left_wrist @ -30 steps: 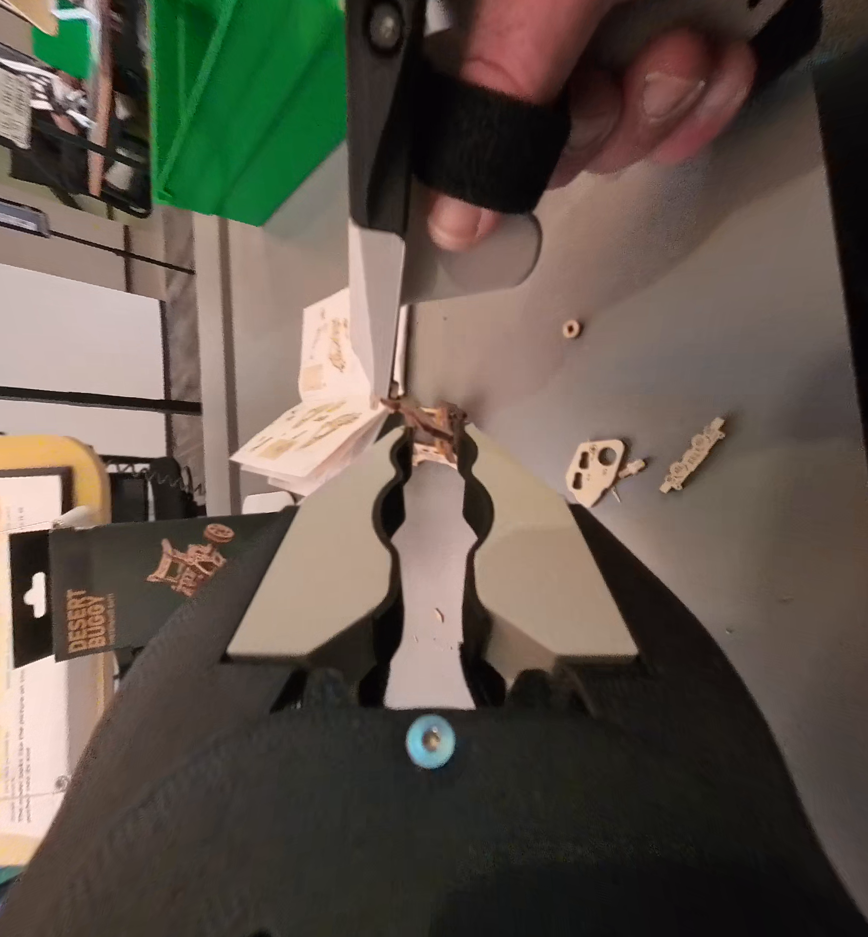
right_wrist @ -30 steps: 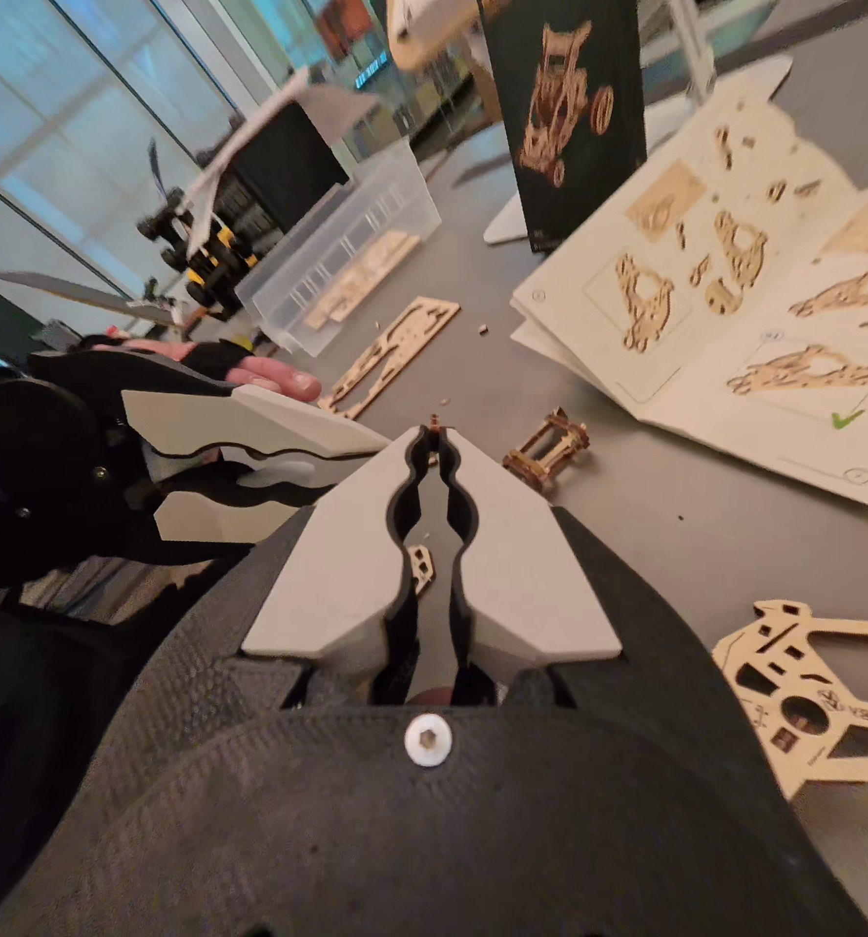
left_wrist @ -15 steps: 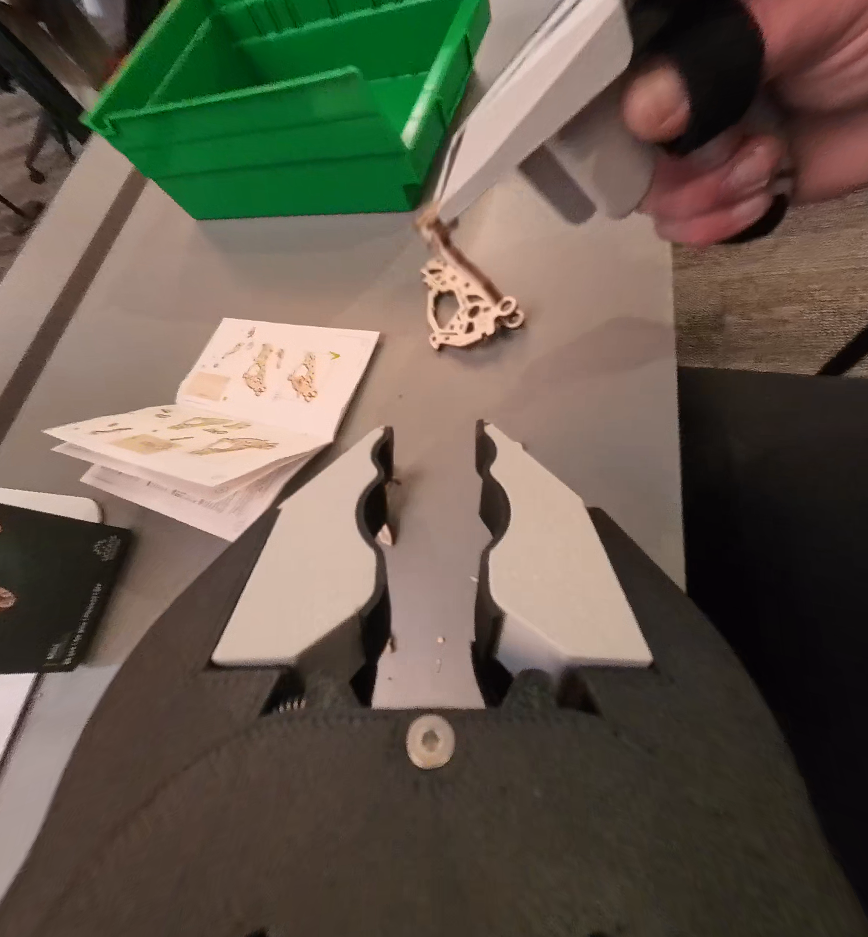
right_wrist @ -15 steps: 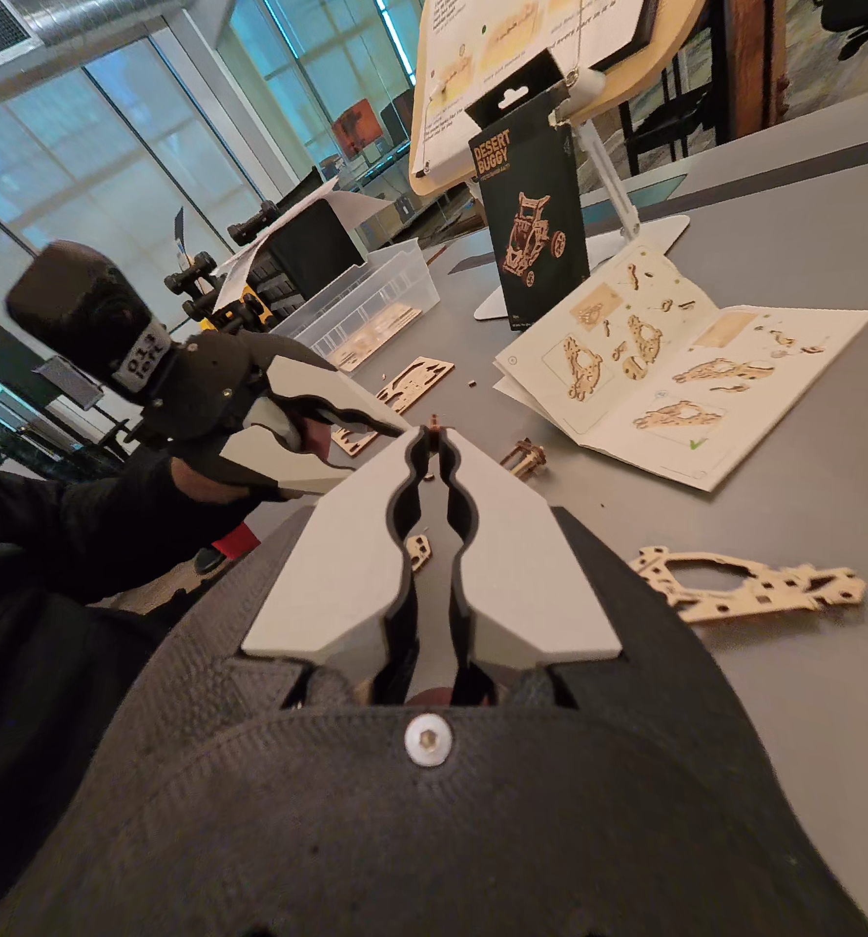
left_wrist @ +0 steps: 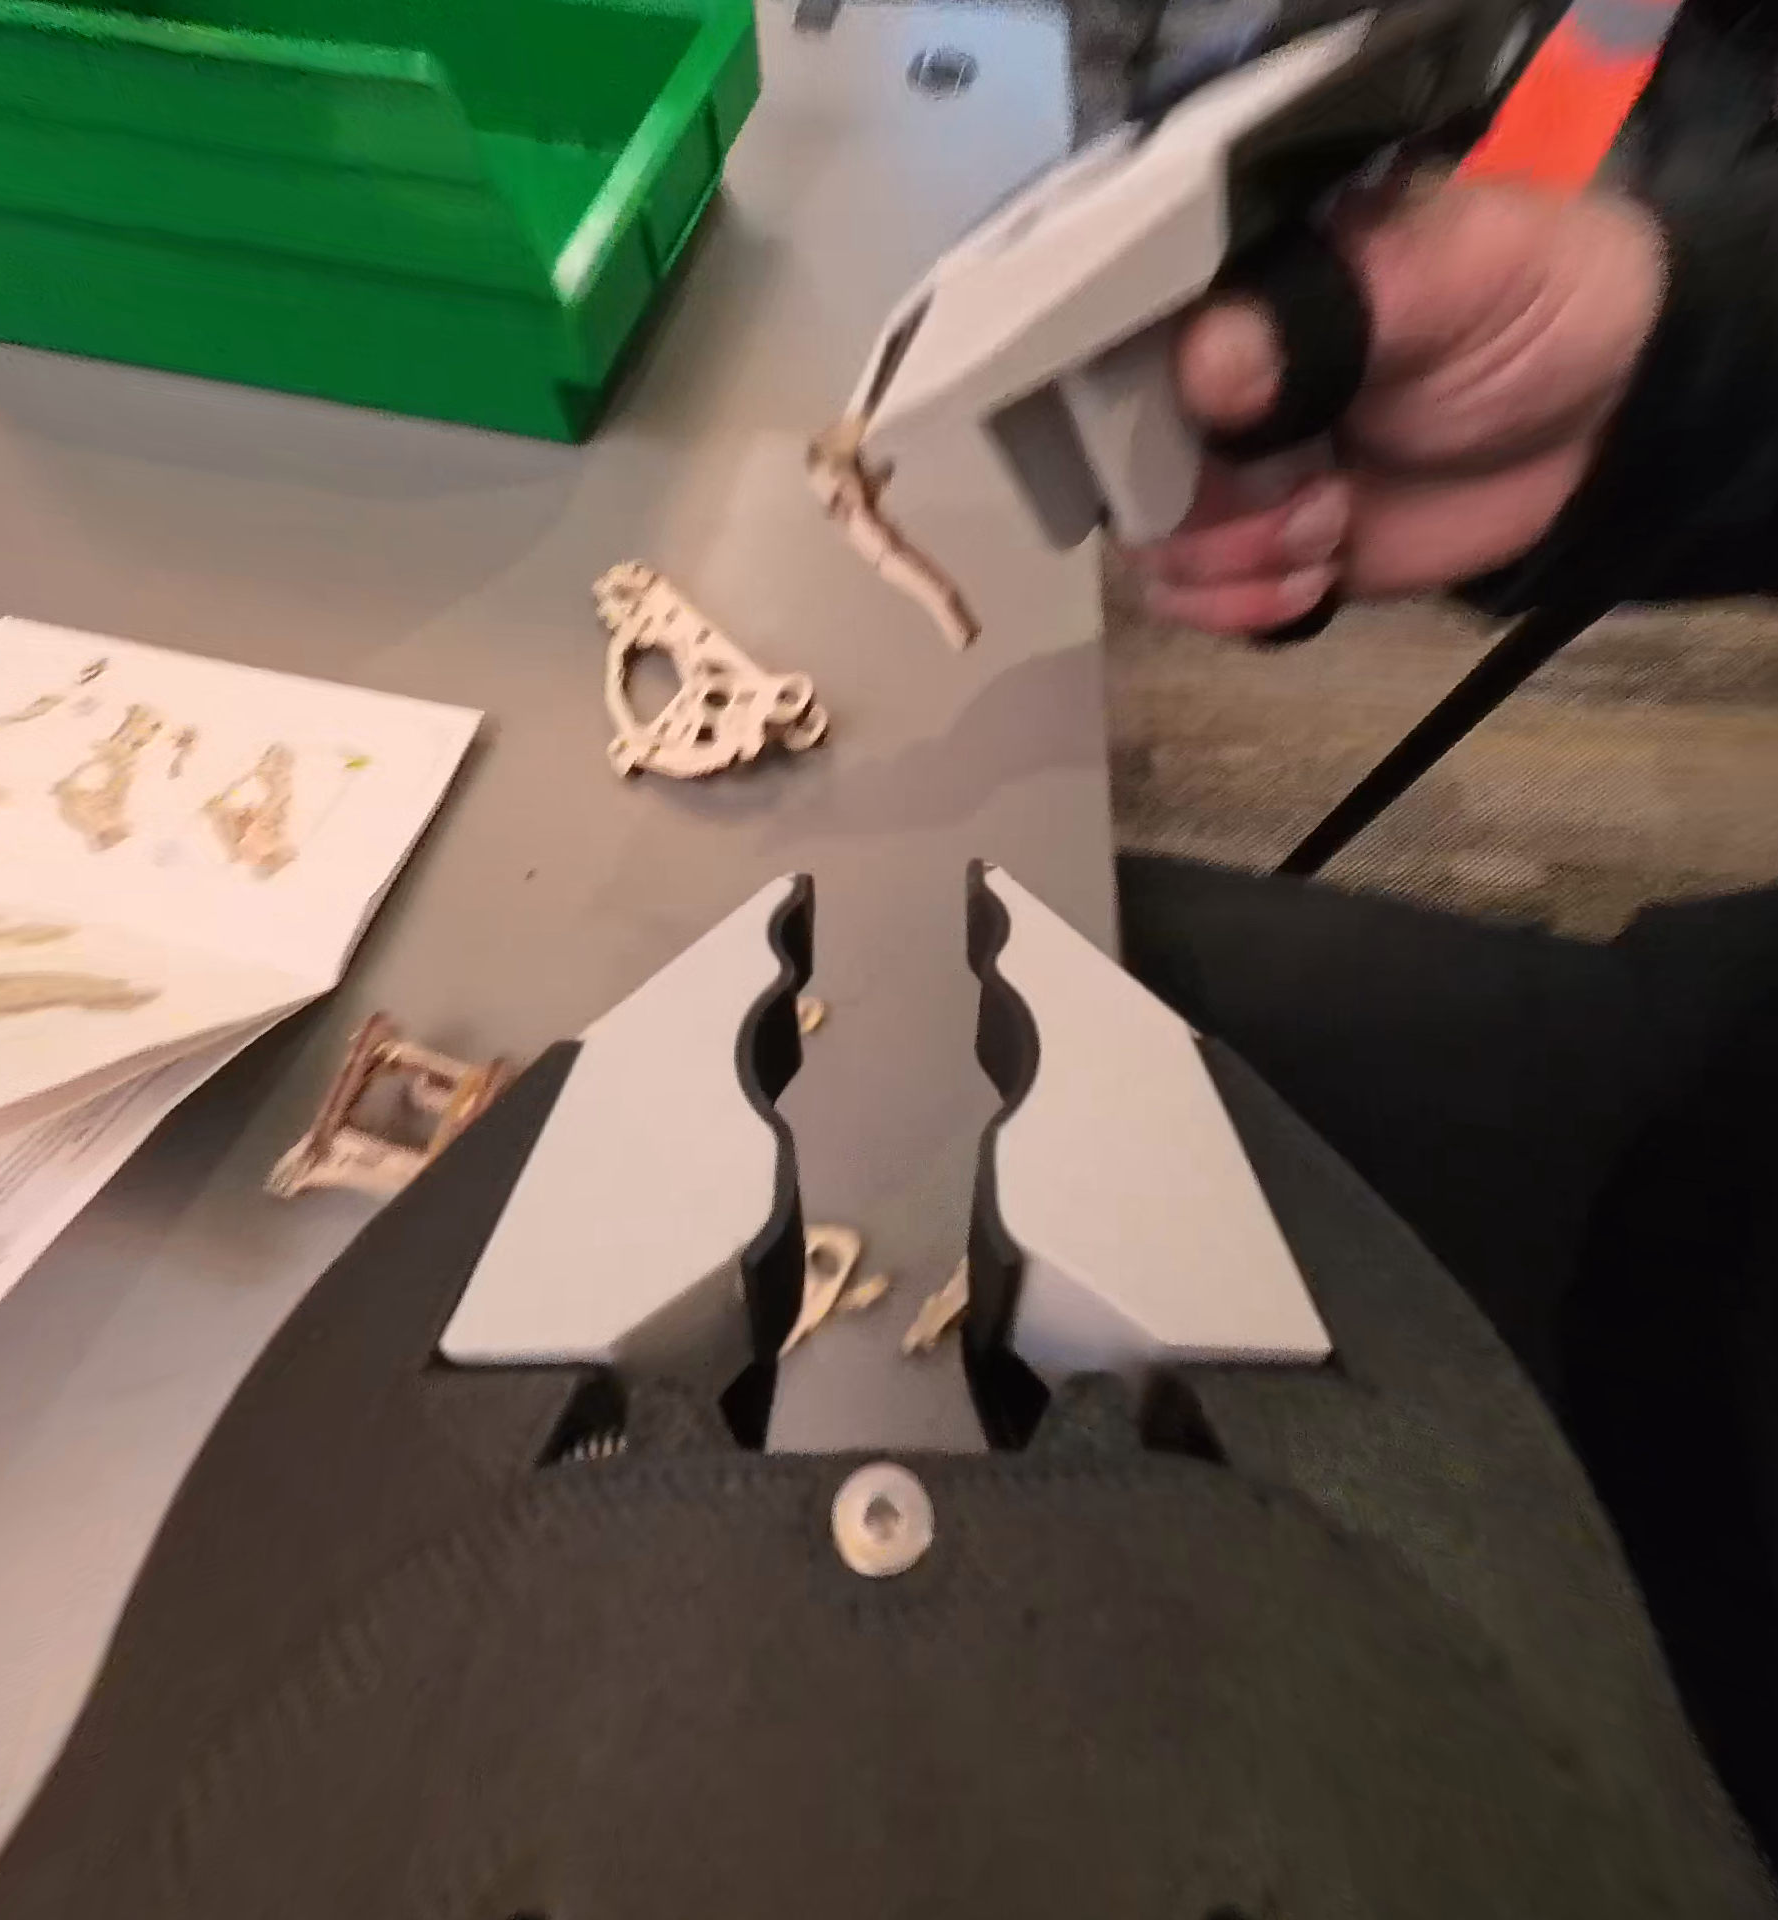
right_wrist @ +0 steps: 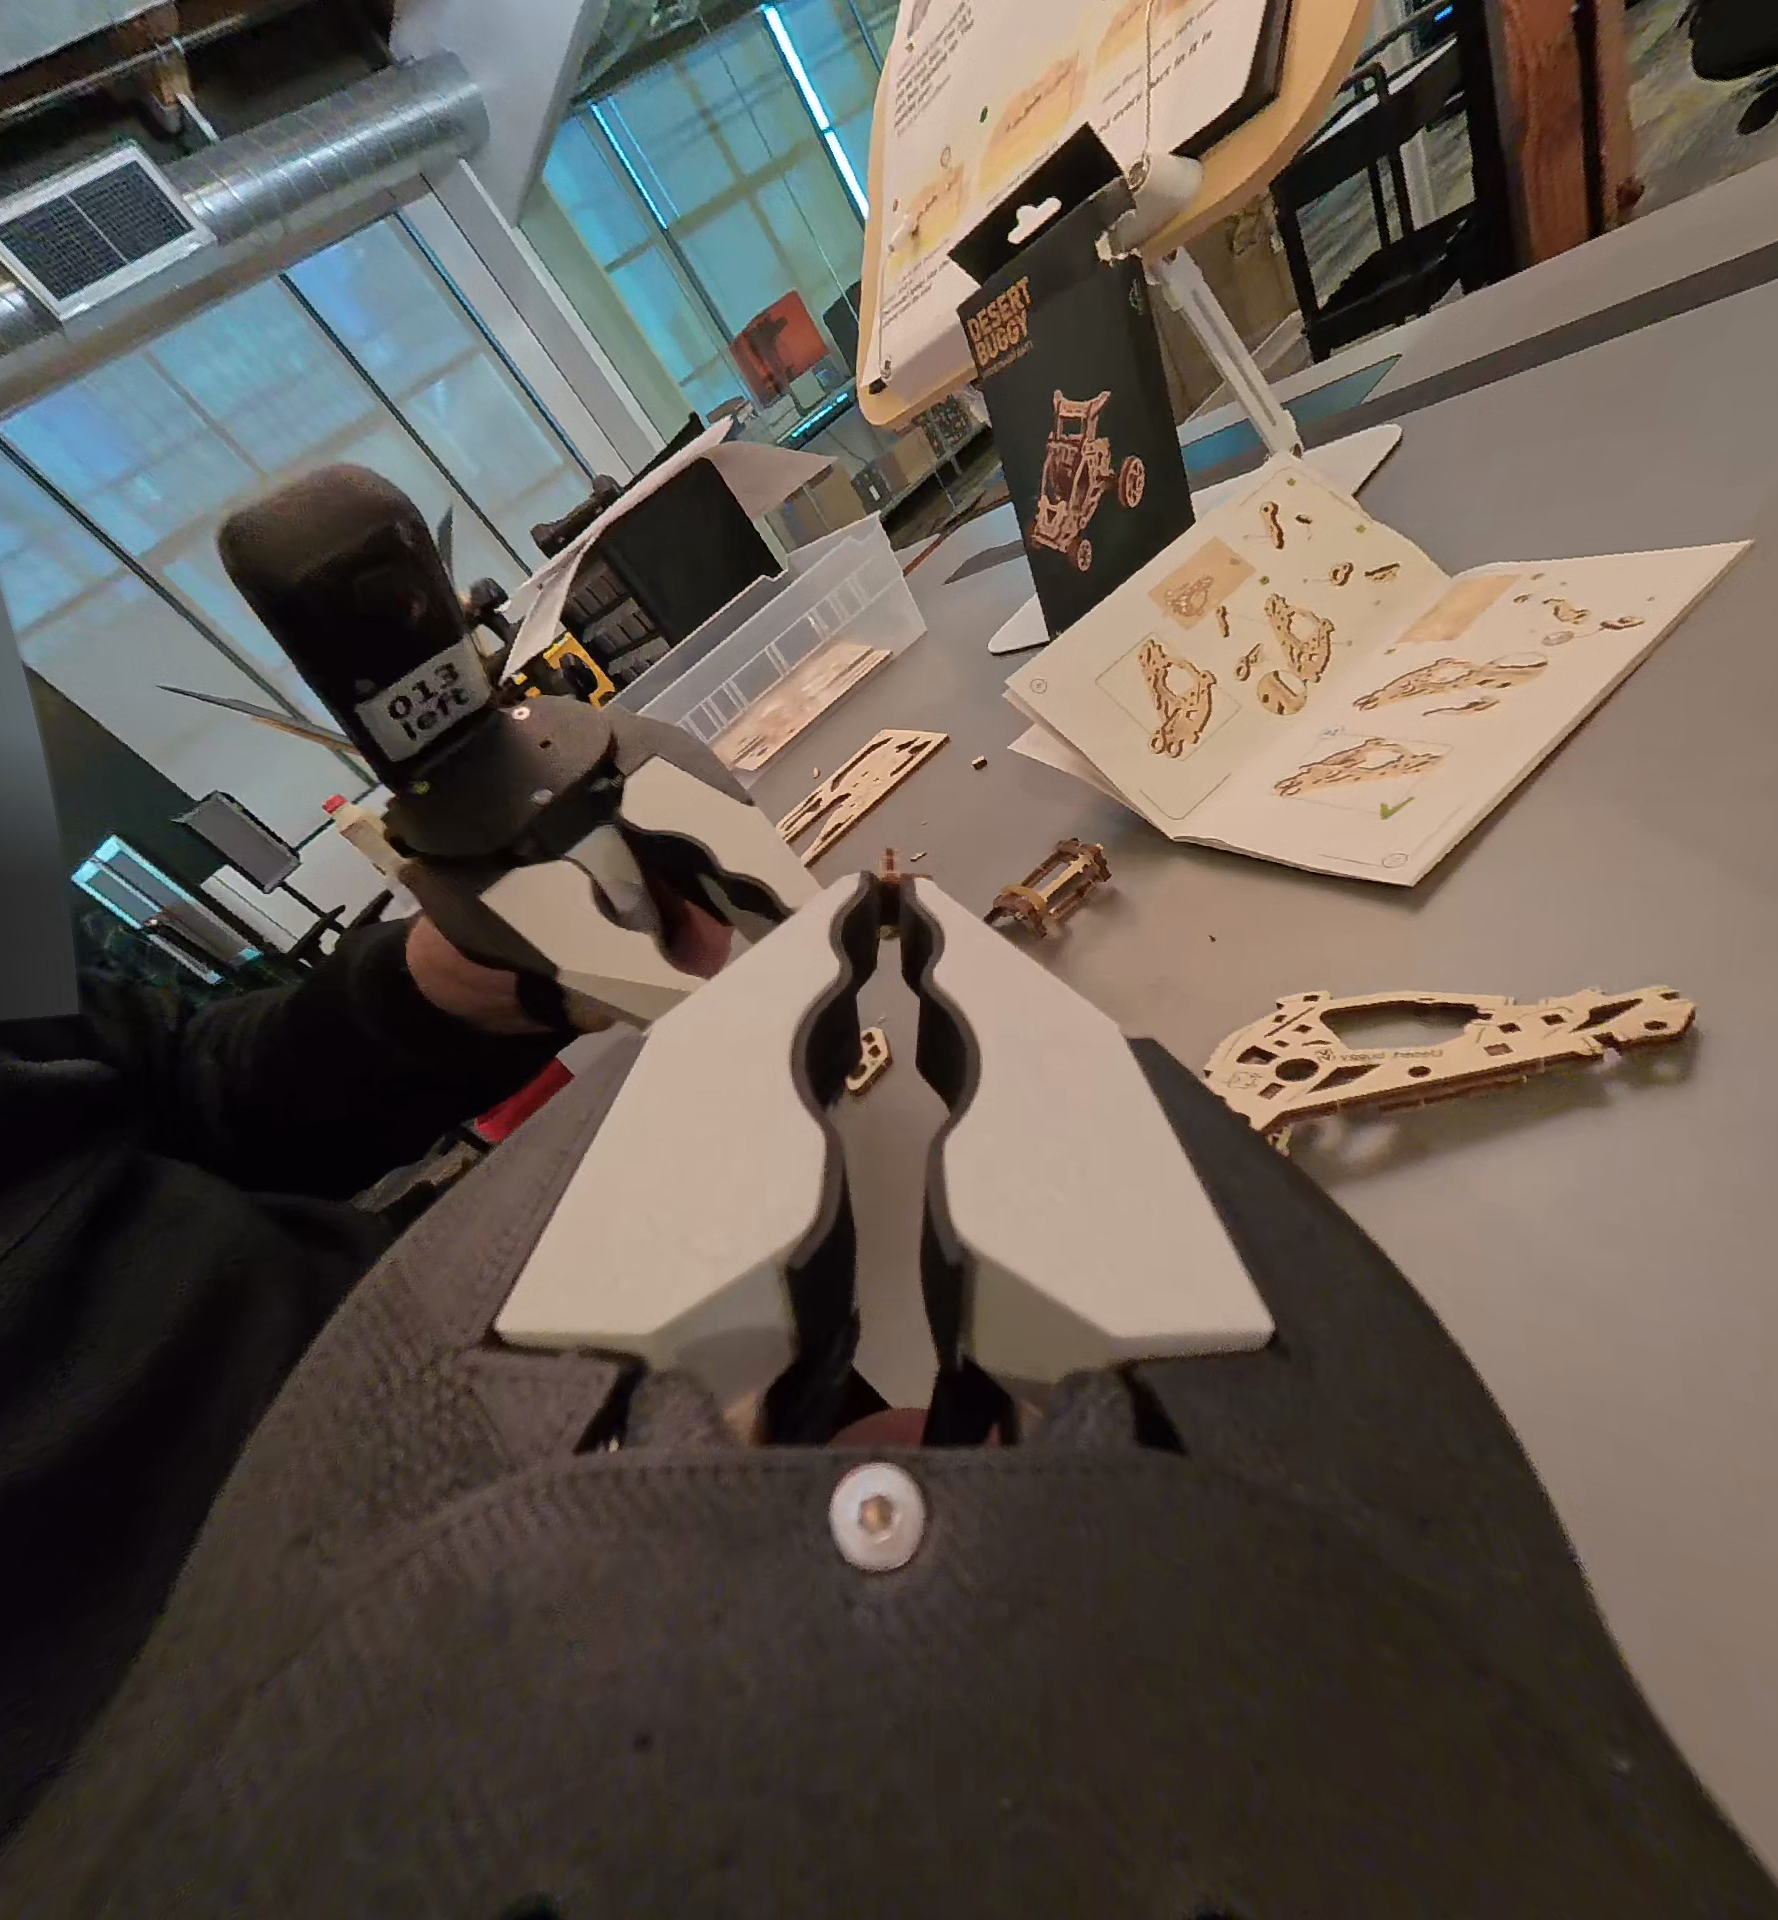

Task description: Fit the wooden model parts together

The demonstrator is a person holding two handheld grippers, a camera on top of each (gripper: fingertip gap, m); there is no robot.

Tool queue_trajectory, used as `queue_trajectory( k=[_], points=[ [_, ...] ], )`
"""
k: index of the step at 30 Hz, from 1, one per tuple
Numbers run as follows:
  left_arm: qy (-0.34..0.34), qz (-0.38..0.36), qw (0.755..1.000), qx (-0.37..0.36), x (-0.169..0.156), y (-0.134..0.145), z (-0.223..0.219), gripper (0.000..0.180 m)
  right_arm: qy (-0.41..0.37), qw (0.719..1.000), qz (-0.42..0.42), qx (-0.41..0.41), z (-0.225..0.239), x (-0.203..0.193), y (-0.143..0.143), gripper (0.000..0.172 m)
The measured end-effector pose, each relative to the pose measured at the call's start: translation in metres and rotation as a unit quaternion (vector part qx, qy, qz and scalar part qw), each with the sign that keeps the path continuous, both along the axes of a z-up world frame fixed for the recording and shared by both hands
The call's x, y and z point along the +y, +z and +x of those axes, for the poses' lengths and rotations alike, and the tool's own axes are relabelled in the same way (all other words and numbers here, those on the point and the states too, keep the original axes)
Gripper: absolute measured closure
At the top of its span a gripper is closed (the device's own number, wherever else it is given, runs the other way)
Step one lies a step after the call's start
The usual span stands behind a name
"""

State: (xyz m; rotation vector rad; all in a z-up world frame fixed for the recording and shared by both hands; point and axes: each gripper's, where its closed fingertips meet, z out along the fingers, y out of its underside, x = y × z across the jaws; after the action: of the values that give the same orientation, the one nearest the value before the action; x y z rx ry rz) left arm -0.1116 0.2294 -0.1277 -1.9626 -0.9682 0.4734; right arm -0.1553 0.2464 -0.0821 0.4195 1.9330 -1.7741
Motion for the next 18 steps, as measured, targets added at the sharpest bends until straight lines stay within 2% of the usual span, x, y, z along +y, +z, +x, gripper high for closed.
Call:
queue_trajectory(
  k=[1, 3, 5, 9, 14, 18],
  points=[
    [-0.004, 0.035, 0.999, 0.005, 0.009, 0.008, -0.002, 0.152, -0.004, 1.000, 0.003, 0.005, 0.000, 0.000, -0.001, 0.171],
    [0.002, 0.061, 0.998, 0.010, 0.020, 0.015, -0.009, 0.147, -0.014, 1.000, 0.013, 0.024, 0.000, 0.000, -0.003, 0.171],
    [0.009, 0.054, 0.998, 0.024, 0.027, 0.017, -0.016, 0.148, -0.026, 0.998, 0.027, 0.041, 0.001, -0.002, -0.005, 0.171],
    [0.053, 0.007, 0.997, 0.047, 0.025, 0.016, -0.031, 0.171, -0.045, 0.996, 0.038, 0.061, 0.005, -0.006, -0.006, 0.171],
    [0.074, -0.015, 0.996, 0.057, 0.021, 0.016, -0.035, 0.175, -0.080, 0.991, 0.040, 0.099, 0.003, -0.008, -0.004, 0.171],
    [0.080, -0.076, 0.991, 0.078, 0.014, 0.018, -0.036, 0.176, -0.109, 0.980, 0.056, 0.156, 0.003, -0.011, -0.001, 0.171]
  ],
)
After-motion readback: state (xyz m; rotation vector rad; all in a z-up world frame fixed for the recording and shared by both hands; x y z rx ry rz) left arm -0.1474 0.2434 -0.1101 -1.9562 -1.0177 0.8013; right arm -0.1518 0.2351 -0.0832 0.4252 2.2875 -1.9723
